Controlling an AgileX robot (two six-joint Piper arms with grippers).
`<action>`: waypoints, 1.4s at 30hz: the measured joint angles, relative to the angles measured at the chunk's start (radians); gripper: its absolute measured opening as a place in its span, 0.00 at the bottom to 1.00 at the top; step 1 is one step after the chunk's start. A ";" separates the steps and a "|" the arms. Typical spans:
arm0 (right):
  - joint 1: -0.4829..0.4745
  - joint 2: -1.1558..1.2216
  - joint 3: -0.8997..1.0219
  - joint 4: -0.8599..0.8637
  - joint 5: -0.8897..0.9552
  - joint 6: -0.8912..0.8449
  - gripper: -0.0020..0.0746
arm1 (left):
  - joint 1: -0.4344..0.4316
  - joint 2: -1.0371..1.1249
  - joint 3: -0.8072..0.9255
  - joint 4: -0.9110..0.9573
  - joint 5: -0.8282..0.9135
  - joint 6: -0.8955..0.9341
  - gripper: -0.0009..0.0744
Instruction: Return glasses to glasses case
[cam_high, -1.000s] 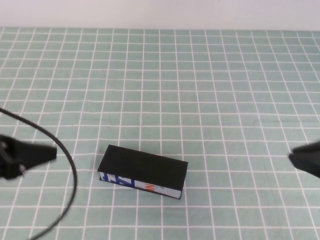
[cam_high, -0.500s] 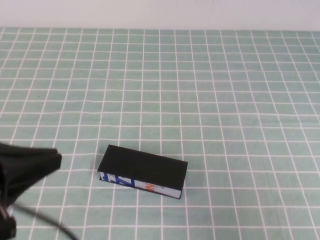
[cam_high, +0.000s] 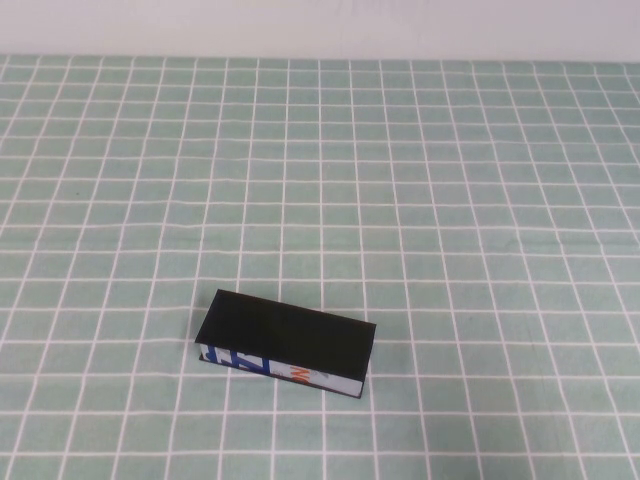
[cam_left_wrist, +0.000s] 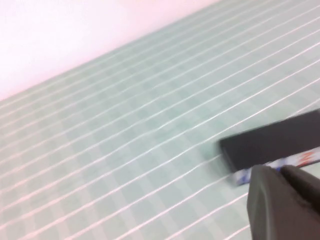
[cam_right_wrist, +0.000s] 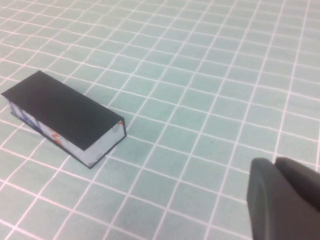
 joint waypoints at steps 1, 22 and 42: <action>0.000 -0.003 0.011 -0.012 -0.004 0.021 0.01 | -0.019 -0.010 0.000 0.058 -0.005 -0.061 0.01; 0.000 -0.021 0.065 -0.110 -0.078 0.147 0.01 | -0.150 0.040 0.002 0.236 -0.175 -0.417 0.01; 0.000 -0.021 0.065 -0.106 -0.078 0.147 0.01 | -0.150 0.030 0.037 0.230 -0.203 -0.413 0.01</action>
